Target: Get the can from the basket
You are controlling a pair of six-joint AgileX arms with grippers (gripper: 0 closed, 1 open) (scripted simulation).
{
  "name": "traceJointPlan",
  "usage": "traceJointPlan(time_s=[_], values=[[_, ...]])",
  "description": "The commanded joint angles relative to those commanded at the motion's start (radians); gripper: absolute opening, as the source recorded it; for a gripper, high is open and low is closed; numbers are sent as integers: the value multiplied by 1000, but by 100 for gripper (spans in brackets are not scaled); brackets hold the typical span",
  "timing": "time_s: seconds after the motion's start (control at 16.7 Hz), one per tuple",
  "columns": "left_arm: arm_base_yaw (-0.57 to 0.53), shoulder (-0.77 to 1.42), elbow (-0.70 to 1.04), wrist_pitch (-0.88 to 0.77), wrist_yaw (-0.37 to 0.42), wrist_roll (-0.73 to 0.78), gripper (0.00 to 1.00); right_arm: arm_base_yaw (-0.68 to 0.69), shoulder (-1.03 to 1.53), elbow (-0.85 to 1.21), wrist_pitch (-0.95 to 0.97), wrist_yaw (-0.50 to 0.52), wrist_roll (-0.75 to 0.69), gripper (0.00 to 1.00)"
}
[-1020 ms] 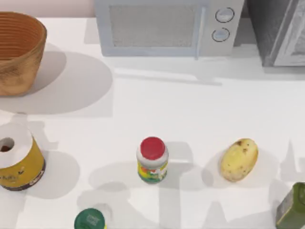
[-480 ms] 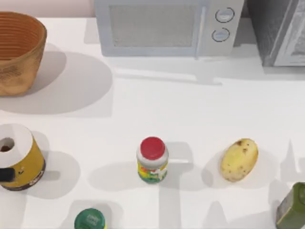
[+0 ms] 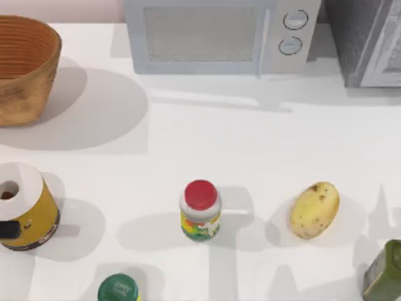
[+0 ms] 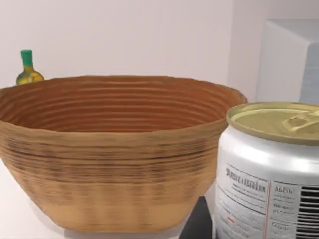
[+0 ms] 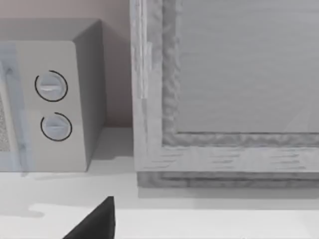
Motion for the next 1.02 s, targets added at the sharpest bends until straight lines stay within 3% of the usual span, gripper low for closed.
traceJointPlan(time_s=[0.18,0.36,1.02], values=[[11,91,70,82,74,-11,0,0,0,0,0,0,0,100],[10,276,197,219,206,-28,0,0,0,0,0,0,0,100],[-189,1498,826,824,860,-66,0,0,0,0,0,0,0,100]])
